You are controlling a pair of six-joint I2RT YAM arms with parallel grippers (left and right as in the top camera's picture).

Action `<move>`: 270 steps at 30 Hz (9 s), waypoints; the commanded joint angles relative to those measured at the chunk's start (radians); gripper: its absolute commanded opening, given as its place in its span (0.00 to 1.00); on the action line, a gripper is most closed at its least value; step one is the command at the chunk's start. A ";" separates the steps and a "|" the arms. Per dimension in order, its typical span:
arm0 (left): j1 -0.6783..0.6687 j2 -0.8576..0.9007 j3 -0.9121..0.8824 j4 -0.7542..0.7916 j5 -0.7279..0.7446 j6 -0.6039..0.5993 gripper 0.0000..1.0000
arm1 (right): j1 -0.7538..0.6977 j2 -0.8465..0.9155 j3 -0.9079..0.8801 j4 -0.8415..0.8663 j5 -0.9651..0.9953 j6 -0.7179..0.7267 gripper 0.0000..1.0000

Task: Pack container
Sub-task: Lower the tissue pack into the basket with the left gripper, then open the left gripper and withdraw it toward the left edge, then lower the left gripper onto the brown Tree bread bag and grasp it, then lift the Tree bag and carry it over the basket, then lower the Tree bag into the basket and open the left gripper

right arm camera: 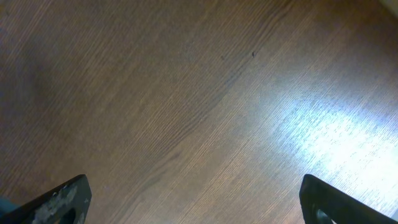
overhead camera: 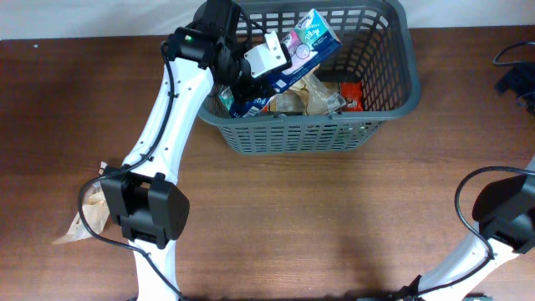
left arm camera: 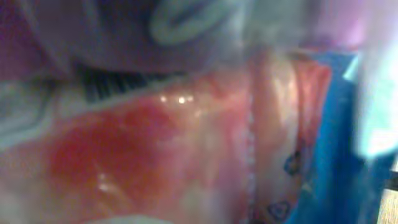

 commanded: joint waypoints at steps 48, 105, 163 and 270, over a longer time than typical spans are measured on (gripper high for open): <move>0.439 -0.243 0.496 -0.261 -0.082 -0.732 0.64 | -0.004 -0.012 -0.009 0.003 0.019 0.013 0.99; 0.972 -0.675 -1.001 -0.090 -0.190 -2.129 0.99 | -0.004 -0.012 -0.009 0.003 0.019 0.013 0.99; 0.965 -0.287 -1.078 0.253 -0.537 -2.659 0.97 | -0.004 -0.012 -0.009 0.003 0.019 0.013 0.99; -0.058 -0.438 -0.629 0.980 -0.379 -1.012 0.02 | -0.004 -0.012 -0.009 0.003 0.019 0.013 0.99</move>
